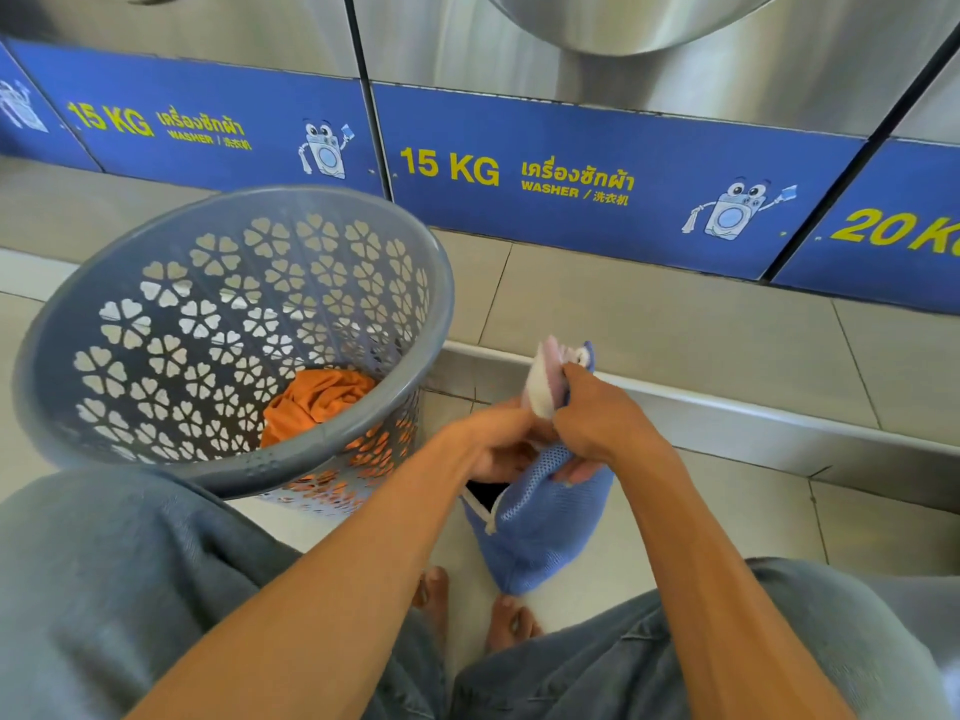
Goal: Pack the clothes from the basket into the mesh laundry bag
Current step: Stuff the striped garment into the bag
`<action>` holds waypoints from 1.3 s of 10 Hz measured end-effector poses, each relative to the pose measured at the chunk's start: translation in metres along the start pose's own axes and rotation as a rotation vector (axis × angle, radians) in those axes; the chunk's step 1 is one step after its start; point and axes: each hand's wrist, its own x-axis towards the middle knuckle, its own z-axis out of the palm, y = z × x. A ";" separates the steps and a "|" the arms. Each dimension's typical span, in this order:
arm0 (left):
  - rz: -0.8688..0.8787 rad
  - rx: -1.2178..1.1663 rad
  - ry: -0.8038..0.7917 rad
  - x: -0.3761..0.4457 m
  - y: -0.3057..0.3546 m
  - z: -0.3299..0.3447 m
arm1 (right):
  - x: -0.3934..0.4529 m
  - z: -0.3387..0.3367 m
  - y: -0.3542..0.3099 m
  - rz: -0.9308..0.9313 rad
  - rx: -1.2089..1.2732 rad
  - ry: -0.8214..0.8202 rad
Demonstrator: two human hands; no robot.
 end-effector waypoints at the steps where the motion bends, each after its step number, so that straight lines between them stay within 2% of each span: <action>1: -0.006 0.102 0.046 0.013 -0.019 0.014 | -0.004 -0.003 0.006 -0.013 0.035 -0.018; 2: -0.049 0.284 0.110 0.032 -0.038 0.015 | -0.006 -0.006 0.006 -0.042 0.039 -0.025; 3: -0.199 0.513 0.276 0.037 -0.039 0.007 | -0.009 -0.014 0.004 -0.047 0.116 -0.039; 4: -0.233 0.710 0.339 0.013 -0.014 0.002 | -0.007 -0.018 0.003 -0.097 0.166 0.024; 5: -0.240 0.832 0.341 0.017 0.000 -0.013 | 0.000 -0.019 0.003 -0.127 0.204 0.064; 6: -0.175 1.064 0.359 0.006 0.011 -0.023 | 0.003 -0.011 -0.001 -0.130 0.196 0.085; 7: -0.313 1.059 0.251 -0.016 0.015 -0.017 | 0.015 0.002 0.000 -0.101 -0.050 0.188; 8: -0.242 1.221 0.249 -0.004 0.013 -0.020 | 0.020 0.011 0.002 -0.038 -0.321 0.221; 9: -0.094 1.291 0.327 0.005 0.017 -0.019 | 0.023 0.020 0.002 -0.051 -0.342 0.224; 10: 0.077 1.247 0.428 0.011 0.017 -0.016 | 0.029 0.025 0.005 -0.155 -0.290 0.256; 11: 0.163 1.244 0.286 0.028 0.008 -0.015 | 0.036 0.029 0.006 -0.278 -0.252 0.237; 12: 0.021 1.221 0.208 0.048 -0.019 -0.019 | 0.041 0.030 0.009 -0.314 -0.287 0.222; 13: -0.041 1.055 0.251 0.045 -0.036 -0.023 | 0.047 0.030 0.014 -0.300 -0.291 0.229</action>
